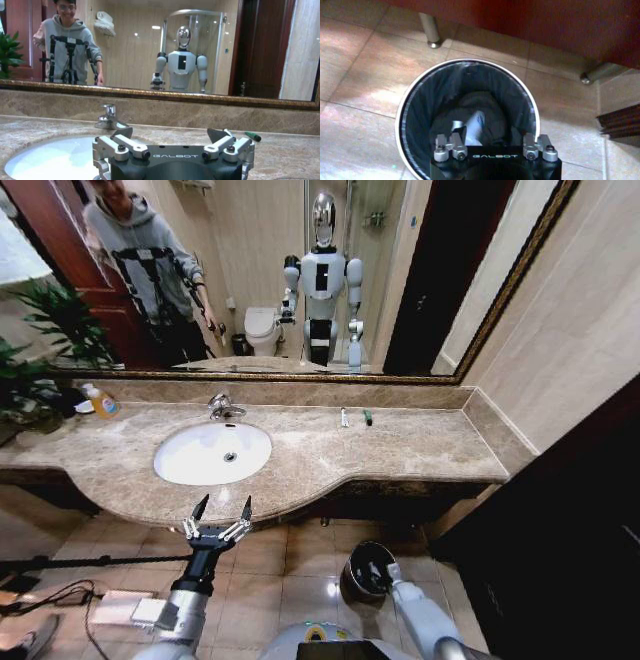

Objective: Pick up the trash from the sink and place it in the trash bin.

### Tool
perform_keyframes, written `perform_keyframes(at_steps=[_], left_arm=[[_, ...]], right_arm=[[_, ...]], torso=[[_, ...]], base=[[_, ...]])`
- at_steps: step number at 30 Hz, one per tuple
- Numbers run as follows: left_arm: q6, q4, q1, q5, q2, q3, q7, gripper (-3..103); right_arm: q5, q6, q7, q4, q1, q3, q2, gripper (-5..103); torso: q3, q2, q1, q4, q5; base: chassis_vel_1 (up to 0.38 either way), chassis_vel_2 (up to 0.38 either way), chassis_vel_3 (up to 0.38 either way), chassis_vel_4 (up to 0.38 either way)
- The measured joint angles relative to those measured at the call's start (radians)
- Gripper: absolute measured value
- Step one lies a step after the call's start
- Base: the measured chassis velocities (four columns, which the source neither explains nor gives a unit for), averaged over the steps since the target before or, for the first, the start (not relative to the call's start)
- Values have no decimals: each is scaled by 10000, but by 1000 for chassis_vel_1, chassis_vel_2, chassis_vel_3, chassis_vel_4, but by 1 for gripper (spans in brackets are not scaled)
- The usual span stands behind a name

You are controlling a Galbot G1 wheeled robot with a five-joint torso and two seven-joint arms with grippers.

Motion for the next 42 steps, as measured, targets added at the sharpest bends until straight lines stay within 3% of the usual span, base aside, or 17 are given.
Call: perform_keyframes(at_steps=[3, 6, 9, 11, 17, 22, 32, 38, 41, 42], left_arm=[[0, 0, 0, 0, 0, 0, 0, 100], [0, 0, 0, 0, 0, 0, 0, 100], [0, 0, 0, 0, 0, 0, 0, 100], [0, 0, 0, 0, 0, 0, 0, 100], [1, -1, 0, 0, 0, 0, -1, 100], [0, -1, 0, 0, 0, 0, -1, 100], [0, 0, 0, 0, 0, 0, 0, 100], [0, -1, 0, 0, 0, 0, 0, 100], [0, -1, 0, 0, 0, 0, 0, 100], [0, -1, 0, 0, 0, 0, 0, 100]], right_arm=[[-121, -92, 12, 427, -132, 13, -167, 75], [28, -143, 26, 753, -327, 9, -264, 80], [600, -249, 106, 1894, -941, 143, -449, 96], [1059, -470, 194, 2642, -1305, 169, -534, 100], [2384, -1170, 698, 5466, -2757, 371, -651, 100], [2715, -1275, 1006, 7340, -3667, 545, -569, 100], [1658, 1078, 1063, 11276, -6146, 1621, 174, 100], [2077, 1176, 993, 13282, -7249, 1847, 260, 100], [3087, 644, 878, 15717, -8515, 2120, 455, 100], [3087, 644, 878, 15717, -8515, 2120, 455, 100]], torso=[[0, 0, 0, 1, 1], [0, 0, 0, 1, 4], [0, 0, 0, 0, 3], [0, 0, 0, 0, 3], [0, 0, 0, -1, 3], [-1, 0, 0, 1, 3], [-1, 1, -1, -1, -1], [-1, 1, -1, 0, -1], [-1, 2, -1, -2, -2], [-1, 2, -1, -2, -2]], base=[[0, 0, 0, 0], [0, 0, 0, 0], [0, 0, 0, 0], [0, 0, 0, 0], [0, 0, 0, 0], [0, 0, 0, 0], [0, 0, 0, 0], [0, 0, 0, 0], [0, 0, 0, 0], [0, 0, 0, 0]])
